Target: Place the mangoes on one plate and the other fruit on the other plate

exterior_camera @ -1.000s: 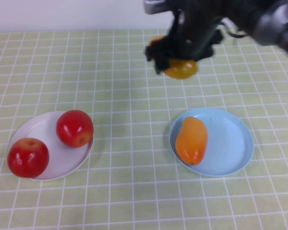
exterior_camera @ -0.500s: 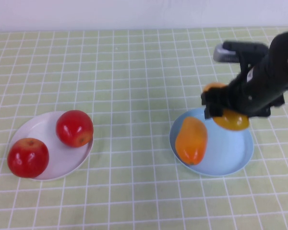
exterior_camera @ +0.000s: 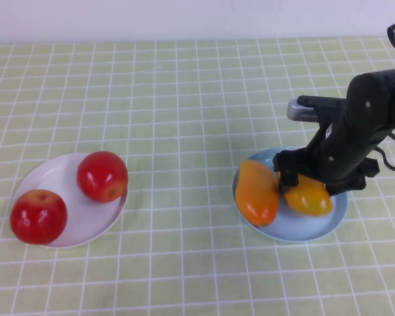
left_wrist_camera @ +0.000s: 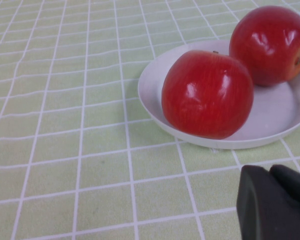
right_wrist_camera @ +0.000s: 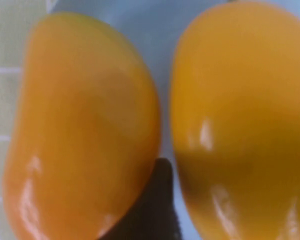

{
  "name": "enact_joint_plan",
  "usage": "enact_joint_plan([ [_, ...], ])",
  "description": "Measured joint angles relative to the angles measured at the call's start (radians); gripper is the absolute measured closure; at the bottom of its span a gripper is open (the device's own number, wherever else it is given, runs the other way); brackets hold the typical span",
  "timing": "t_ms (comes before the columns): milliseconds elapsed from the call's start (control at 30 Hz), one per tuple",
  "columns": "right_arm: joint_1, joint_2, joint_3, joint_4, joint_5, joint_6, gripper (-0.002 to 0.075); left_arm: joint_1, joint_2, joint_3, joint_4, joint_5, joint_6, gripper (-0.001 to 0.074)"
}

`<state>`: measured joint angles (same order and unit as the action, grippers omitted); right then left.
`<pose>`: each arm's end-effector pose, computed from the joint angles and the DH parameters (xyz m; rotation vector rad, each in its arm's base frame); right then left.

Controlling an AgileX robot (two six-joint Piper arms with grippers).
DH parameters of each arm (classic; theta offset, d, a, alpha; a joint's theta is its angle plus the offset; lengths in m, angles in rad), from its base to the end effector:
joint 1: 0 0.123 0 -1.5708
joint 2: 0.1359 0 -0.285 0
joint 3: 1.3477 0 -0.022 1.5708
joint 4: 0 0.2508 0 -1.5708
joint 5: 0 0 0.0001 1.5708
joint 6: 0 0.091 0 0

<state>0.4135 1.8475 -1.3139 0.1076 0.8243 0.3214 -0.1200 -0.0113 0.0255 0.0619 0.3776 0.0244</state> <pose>0.3423 0.1581 0.2090 -0.0446 2.8806 0.2775 0.0524 -0.0042 0.1713 0.1733 1.8666 -0.0048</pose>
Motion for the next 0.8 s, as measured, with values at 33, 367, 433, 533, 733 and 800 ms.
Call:
enact_joint_plan([
  [33, 0.0, -0.002, 0.0, 0.0, 0.008, -0.002, 0.0064, 0.0, 0.0, 0.0, 0.0, 0.0, 0.0, 0.0731],
  [367, 0.002, -0.155, 0.002, -0.035, 0.111, -0.006, 0.0085, 0.0, 0.0, 0.0, 0.0, 0.0, 0.0, 0.0731],
  [433, 0.009, -0.214, 0.002, -0.049, 0.16, -0.006, 0.0172, 0.0, 0.0, 0.0, 0.0, 0.0, 0.0, 0.0731],
  [533, 0.026, -0.315, 0.016, -0.064, 0.235, -0.025, 0.0372, 0.0, 0.0, 0.0, 0.0, 0.0, 0.0, 0.0731],
  [733, 0.038, -0.53, 0.132, -0.068, 0.28, -0.097, 0.0702, 0.0, 0.0, 0.0, 0.0, 0.0, 0.0, 0.0731],
  [800, 0.038, -0.595, 0.174, -0.068, 0.276, -0.108, 0.0725, 0.0, 0.0, 0.0, 0.0, 0.0, 0.0, 0.0731],
])
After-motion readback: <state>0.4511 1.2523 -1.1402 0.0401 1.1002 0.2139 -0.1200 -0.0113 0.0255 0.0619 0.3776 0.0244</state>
